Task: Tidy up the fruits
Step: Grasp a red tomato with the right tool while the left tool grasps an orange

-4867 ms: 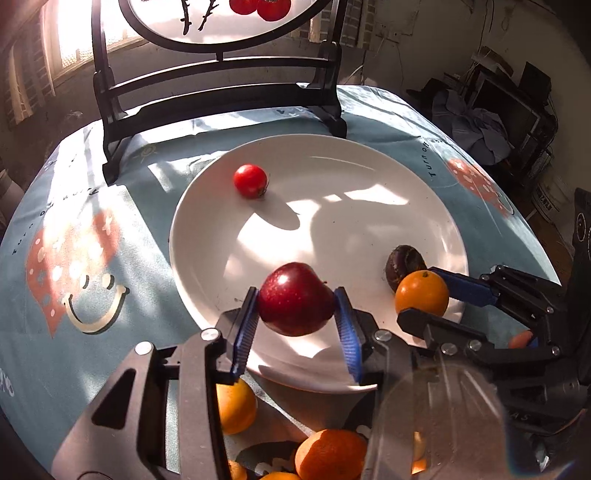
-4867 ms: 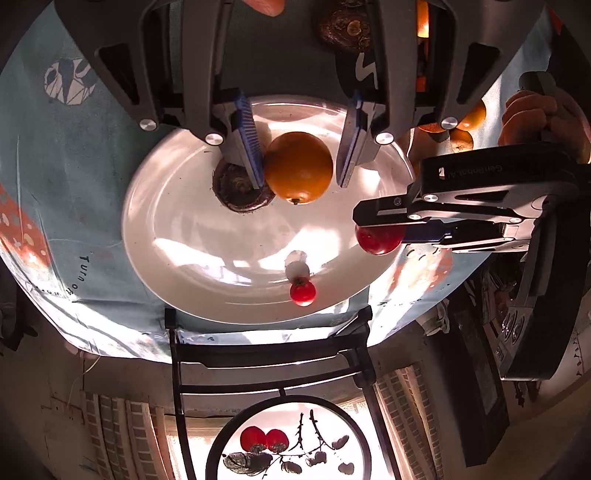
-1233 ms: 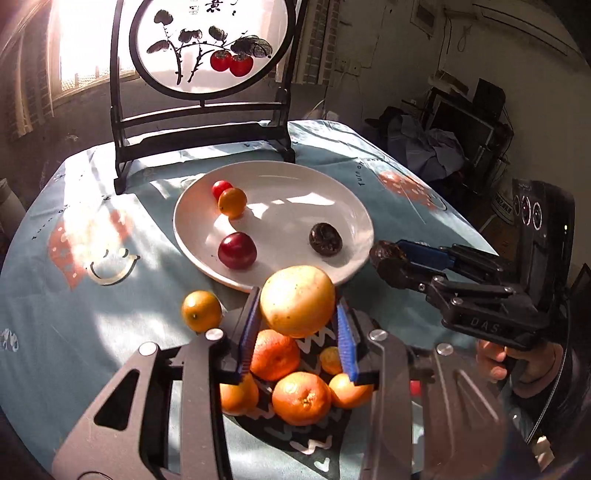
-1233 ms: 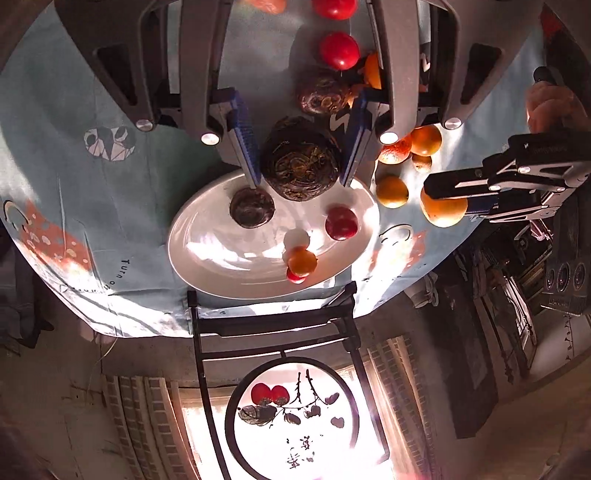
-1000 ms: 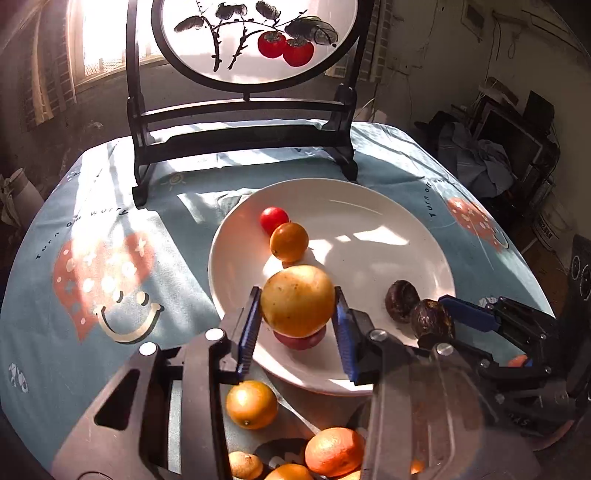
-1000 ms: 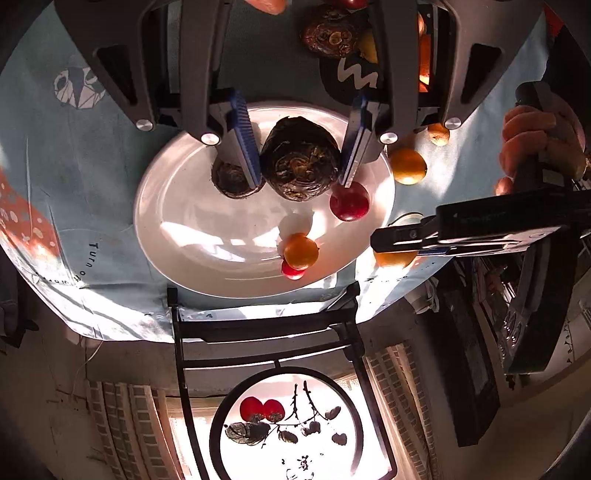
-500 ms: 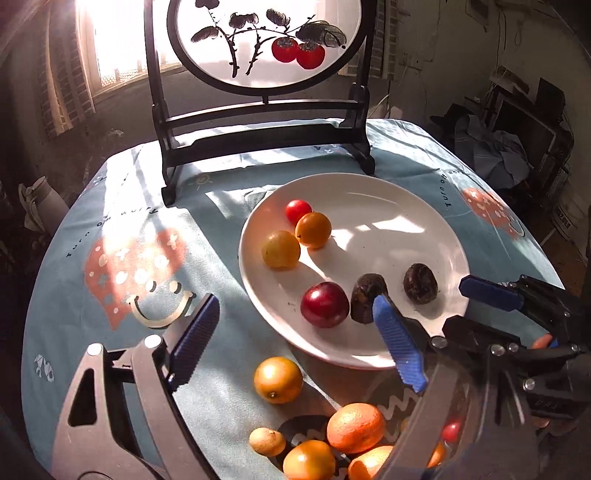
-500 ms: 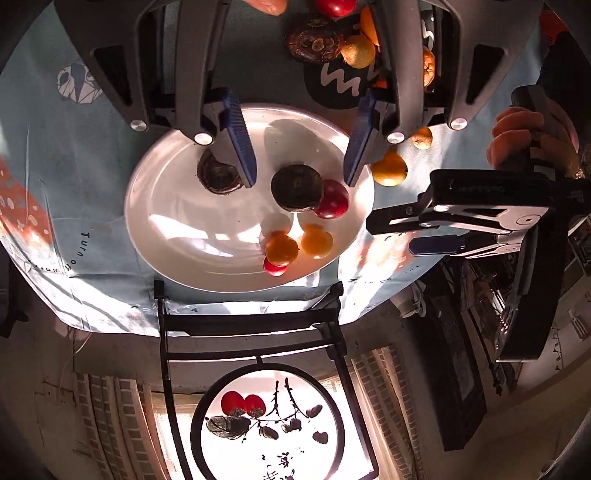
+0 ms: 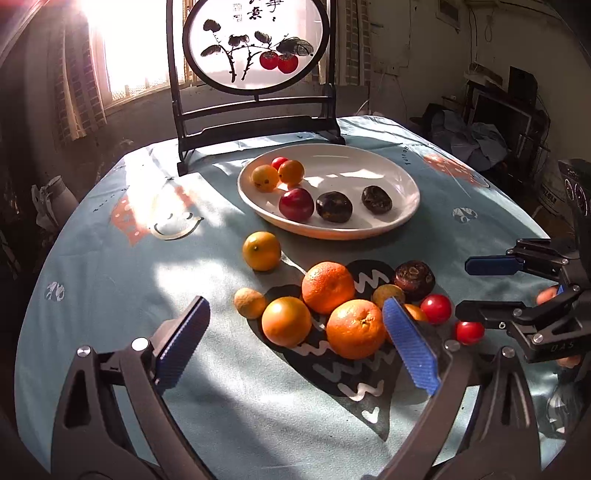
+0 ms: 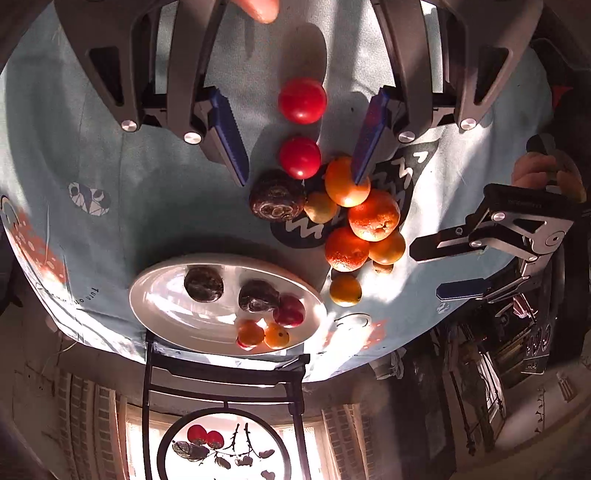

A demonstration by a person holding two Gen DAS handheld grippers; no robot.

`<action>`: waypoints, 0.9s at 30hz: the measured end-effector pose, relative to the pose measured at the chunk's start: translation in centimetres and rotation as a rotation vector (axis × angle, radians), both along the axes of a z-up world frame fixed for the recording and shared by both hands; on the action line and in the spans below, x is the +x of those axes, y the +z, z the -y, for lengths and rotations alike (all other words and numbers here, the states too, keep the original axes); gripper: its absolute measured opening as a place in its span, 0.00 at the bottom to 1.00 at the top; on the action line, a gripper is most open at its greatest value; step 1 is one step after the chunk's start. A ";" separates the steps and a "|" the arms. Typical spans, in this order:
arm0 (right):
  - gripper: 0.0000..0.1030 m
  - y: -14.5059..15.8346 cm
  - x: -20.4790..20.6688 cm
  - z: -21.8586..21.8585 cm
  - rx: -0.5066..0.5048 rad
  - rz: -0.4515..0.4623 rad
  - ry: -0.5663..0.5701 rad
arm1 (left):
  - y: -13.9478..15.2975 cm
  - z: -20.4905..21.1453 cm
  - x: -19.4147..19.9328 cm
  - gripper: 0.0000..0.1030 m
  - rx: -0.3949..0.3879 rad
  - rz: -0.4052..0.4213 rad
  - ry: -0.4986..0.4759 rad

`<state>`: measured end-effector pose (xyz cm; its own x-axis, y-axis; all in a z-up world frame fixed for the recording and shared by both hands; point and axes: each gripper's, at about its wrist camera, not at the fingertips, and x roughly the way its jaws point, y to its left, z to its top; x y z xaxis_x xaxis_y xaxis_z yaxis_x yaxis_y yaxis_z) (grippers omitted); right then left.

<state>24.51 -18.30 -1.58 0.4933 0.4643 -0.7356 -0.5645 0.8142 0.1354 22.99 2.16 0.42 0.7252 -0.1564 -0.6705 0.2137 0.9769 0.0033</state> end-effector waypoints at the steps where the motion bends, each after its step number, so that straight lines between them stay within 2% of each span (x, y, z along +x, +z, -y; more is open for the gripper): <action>1: 0.56 -0.3 -0.3 0.2 -0.005 -0.011 -0.003 | -0.1 -0.2 0.0 0.94 -0.003 -0.003 0.009; 5: 0.56 -1.5 -1.1 0.5 -0.016 -0.046 0.019 | -0.2 -1.4 0.6 0.94 -0.043 -0.030 0.049; 8: 0.56 -1.8 -1.6 -0.1 -0.055 -0.040 0.035 | -0.3 -2.1 0.8 0.94 -0.071 -0.049 0.067; 13: 0.56 -2.4 -1.9 -0.4 -0.096 -0.045 0.042 | -0.3 -2.6 0.9 0.94 -0.081 -0.053 0.075; 18: 0.48 -2.6 -2.2 -0.6 -0.110 -0.042 0.041 | -0.2 -3.0 0.8 0.94 -0.074 -0.043 0.092; 27: 0.47 -3.1 -2.2 -0.5 -0.134 -0.044 0.029 | -0.5 -3.5 1.0 0.94 -0.083 -0.061 0.108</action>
<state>22.34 -17.75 -4.64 0.4467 0.3742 -0.8127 -0.5840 0.8101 0.0520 23.94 5.61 -0.04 0.6991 -0.1366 -0.7018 0.1050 0.9906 -0.0881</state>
